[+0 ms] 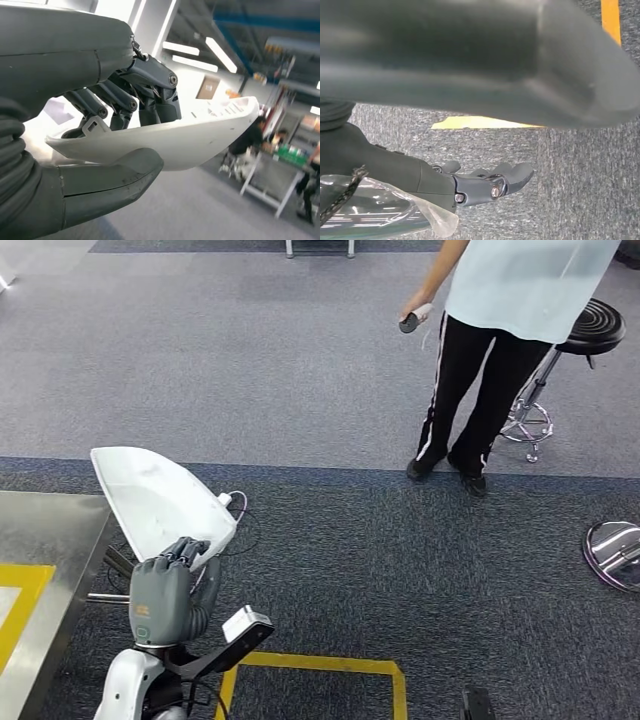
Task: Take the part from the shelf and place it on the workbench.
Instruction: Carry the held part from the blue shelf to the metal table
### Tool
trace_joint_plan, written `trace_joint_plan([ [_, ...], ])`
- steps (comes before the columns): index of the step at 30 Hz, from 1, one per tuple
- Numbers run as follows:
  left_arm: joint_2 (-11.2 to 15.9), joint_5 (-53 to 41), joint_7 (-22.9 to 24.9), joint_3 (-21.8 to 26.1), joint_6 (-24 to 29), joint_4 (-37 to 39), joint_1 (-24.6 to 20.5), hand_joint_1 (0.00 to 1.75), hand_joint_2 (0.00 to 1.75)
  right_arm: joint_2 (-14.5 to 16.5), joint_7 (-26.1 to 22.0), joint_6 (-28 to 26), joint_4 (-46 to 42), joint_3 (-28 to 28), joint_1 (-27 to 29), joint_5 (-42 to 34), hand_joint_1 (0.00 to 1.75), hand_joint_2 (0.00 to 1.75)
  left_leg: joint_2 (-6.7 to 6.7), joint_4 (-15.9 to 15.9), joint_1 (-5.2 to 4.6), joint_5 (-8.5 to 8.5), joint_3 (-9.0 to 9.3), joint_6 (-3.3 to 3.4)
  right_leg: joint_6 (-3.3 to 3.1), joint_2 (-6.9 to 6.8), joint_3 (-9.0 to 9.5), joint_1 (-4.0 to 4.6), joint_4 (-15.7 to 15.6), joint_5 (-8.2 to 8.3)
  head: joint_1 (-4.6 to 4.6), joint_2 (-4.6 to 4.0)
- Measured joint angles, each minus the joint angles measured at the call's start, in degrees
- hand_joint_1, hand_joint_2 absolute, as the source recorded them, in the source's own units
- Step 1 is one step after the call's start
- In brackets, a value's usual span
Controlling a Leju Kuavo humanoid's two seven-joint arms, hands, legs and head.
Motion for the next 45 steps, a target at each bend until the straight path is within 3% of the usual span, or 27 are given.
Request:
trace_joint_plan([
  [4,-0.7,-1.8,-1.5,0.9,2.1,-1.9,0.1,1.75,1.75,0.8,-0.6,-1.5,0.0,-0.2,-0.5,0.1,0.00,0.00,0.00,0.0,0.00,0.00,0.01,0.00,0.00,-0.02,0.00,0.00,0.0,0.00,-0.01,0.00],
  [11,-1.2,-2.0,-2.5,1.2,2.2,-2.8,0.1,1.75,1.75,0.2,-2.5,0.5,0.0,-0.6,0.9,0.4,0.00,0.00,0.00,0.3,-0.22,-0.12,-0.06,0.23,0.33,-0.04,0.04,-0.18,-0.1,0.14,-0.01,0.00],
  [17,-1.3,-1.8,-2.6,1.2,2.4,-2.8,0.1,1.75,1.75,0.0,-2.6,0.5,0.0,-0.9,1.6,0.7,0.00,0.00,0.08,-0.4,-0.13,0.66,0.10,1.33,1.30,-0.03,-0.15,-0.32,-0.2,0.23,-0.01,0.00],
  [19,-1.5,-1.8,-2.6,1.2,2.5,-2.8,0.1,1.75,1.75,-0.2,-2.7,0.5,0.0,-0.9,1.6,0.7,0.00,0.00,0.20,-1.2,0.25,1.31,0.40,1.77,1.59,0.00,-1.90,-0.25,3.2,-1.88,0.11,0.00],
  [21,-1.7,-1.8,-2.7,1.2,2.5,-2.8,0.2,1.75,1.75,-0.3,-2.7,0.5,0.0,-0.9,1.7,0.7,0.00,0.00,0.28,-1.3,0.26,1.39,0.36,1.91,1.83,0.01,-5.45,-0.29,10.8,-5.37,0.21,0.00],
  [22,-1.7,-1.8,-2.7,1.2,2.5,-2.8,0.3,1.75,1.75,-0.4,-2.7,0.5,0.0,-0.9,1.7,0.7,0.00,0.00,0.29,-1.2,0.26,1.37,0.37,1.90,1.95,0.00,-7.08,-0.33,14.2,-6.46,0.23,0.00],
  [23,-1.7,-1.8,-2.7,1.2,2.5,-2.8,0.4,1.75,1.75,-0.4,-2.7,0.5,0.0,-0.9,1.8,0.7,0.00,0.00,0.30,-1.2,0.28,1.31,0.41,1.85,2.05,-0.02,-7.83,-0.37,15.7,-6.51,0.24,0.00],
  [24,-1.7,-1.8,-2.7,1.2,2.5,-2.8,0.4,1.75,1.75,-0.5,-2.6,0.5,0.0,-0.9,1.9,0.7,0.00,0.00,0.26,-1.2,0.31,1.20,0.50,1.74,2.12,-0.04,-7.44,-0.41,14.9,-5.47,0.25,0.00],
  [25,-1.7,-1.8,-2.7,1.2,2.5,-2.8,0.4,1.75,1.75,-0.5,-2.6,0.5,0.0,-0.9,1.9,0.7,0.00,0.00,0.00,-1.1,0.38,1.03,0.66,1.53,2.20,0.08,-5.83,-0.51,11.7,-3.55,0.24,0.00],
  [27,-1.7,-1.8,-2.7,1.2,2.5,-2.8,0.4,1.75,1.75,-0.7,-2.7,0.5,0.1,-0.9,1.9,0.7,0.00,0.00,-0.53,-0.6,0.47,0.46,0.73,0.85,2.32,1.92,-1.44,-0.86,3.7,-0.85,0.26,0.00],
  [28,-1.7,-1.7,-2.7,1.1,2.4,-2.8,0.3,1.75,1.75,-0.7,-2.7,0.6,0.1,-0.9,2.0,0.7,0.00,0.00,-0.89,-0.3,0.49,0.25,0.57,0.50,2.22,2.77,0.13,-1.00,1.1,-0.42,0.25,0.00],
  [30,-1.7,-1.5,-2.8,1.1,2.4,-2.8,0.2,1.75,1.75,-0.7,-2.7,0.6,0.2,-1.1,2.3,0.7,0.00,0.00,-1.57,0.1,0.54,0.08,0.14,0.04,1.67,3.23,1.18,-0.94,-0.1,-0.89,0.28,0.00],
  [33,-1.6,-1.5,-2.8,1.0,2.4,-2.8,0.1,1.75,1.75,-0.7,-2.8,0.7,0.2,-1.5,2.4,0.7,0.00,0.00,-1.93,1.6,0.71,-1.02,-0.45,-0.71,0.56,1.58,1.57,-0.98,-0.3,-1.14,0.13,0.00],
  [34,-1.6,-1.5,-2.9,1.0,2.3,-2.7,-0.1,1.75,1.75,-0.7,-2.9,0.7,0.2,-1.6,2.4,0.8,0.00,0.00,-1.47,3.8,0.80,-2.30,-1.50,-1.10,0.22,0.97,1.77,-1.05,-0.4,-1.22,0.00,0.00],
  [36,-1.6,-1.6,-2.9,0.8,2.0,-2.6,-0.3,1.75,1.75,-0.7,-3.0,0.7,0.3,-1.9,2.4,0.9,0.00,0.00,-0.38,11.4,1.16,-5.67,-5.40,-1.79,-0.22,-0.29,1.99,-0.95,-0.5,-1.47,-0.26,0.00],
  [37,-1.6,-1.6,-2.9,0.8,1.9,-2.5,-0.4,1.75,1.75,-0.7,-3.0,0.8,0.3,-2.1,2.4,1.0,0.00,0.00,-0.17,15.0,1.36,-6.82,-7.47,-2.00,-0.31,-0.89,2.04,-0.88,-0.5,-1.57,-0.26,0.00],
  [38,-1.6,-1.7,-2.9,0.7,1.7,-2.3,-0.4,1.75,1.75,-0.8,-3.0,0.8,0.3,-2.2,2.4,1.0,0.00,0.00,-0.06,17.0,1.54,-6.88,-8.84,-2.13,-0.35,-1.48,2.12,-0.84,-0.5,-1.69,-0.27,0.00],
  [39,-1.5,-1.7,-2.9,0.7,1.6,-2.1,-0.4,1.75,1.75,-0.8,-3.0,0.8,0.3,-2.3,2.4,1.1,0.00,0.00,0.07,16.9,1.67,-5.73,-9.14,-2.17,-0.34,-2.03,2.26,-0.82,-0.5,-1.81,-0.27,0.00],
  [40,-1.5,-1.7,-2.9,0.6,1.6,-1.9,-0.4,1.75,1.75,-0.8,-3.0,0.8,0.3,-2.4,2.4,1.1,0.00,0.00,0.37,14.4,1.74,-3.58,-8.31,-2.12,-0.27,-2.56,2.50,-0.80,-0.5,-1.95,-0.27,0.00],
  [42,-1.5,-1.8,-2.9,0.4,1.5,-1.7,-0.5,1.75,1.75,-0.8,-2.8,0.8,0.3,-2.7,2.4,1.1,0.00,0.00,2.37,6.7,1.53,0.84,-4.98,-1.79,-0.01,-3.53,3.11,-0.72,-0.5,-2.31,-0.26,0.00],
  [44,-1.5,-1.9,-2.9,0.0,1.5,-1.6,-0.8,1.75,1.75,-0.8,-2.6,0.9,0.3,-3.1,2.5,1.1,0.00,0.00,4.15,1.9,0.97,2.18,-3.02,-1.27,0.47,-4.49,3.37,-0.52,-0.5,-2.59,-0.27,0.00],
  [45,-1.5,-1.8,-2.9,-0.1,1.5,-1.5,-0.9,1.75,1.75,-0.8,-2.5,0.9,0.4,-3.3,2.5,1.1,0.00,0.00,4.20,1.5,0.69,1.90,-2.98,-1.03,0.76,-5.07,3.43,-0.46,-0.5,-2.63,-0.26,0.00],
])
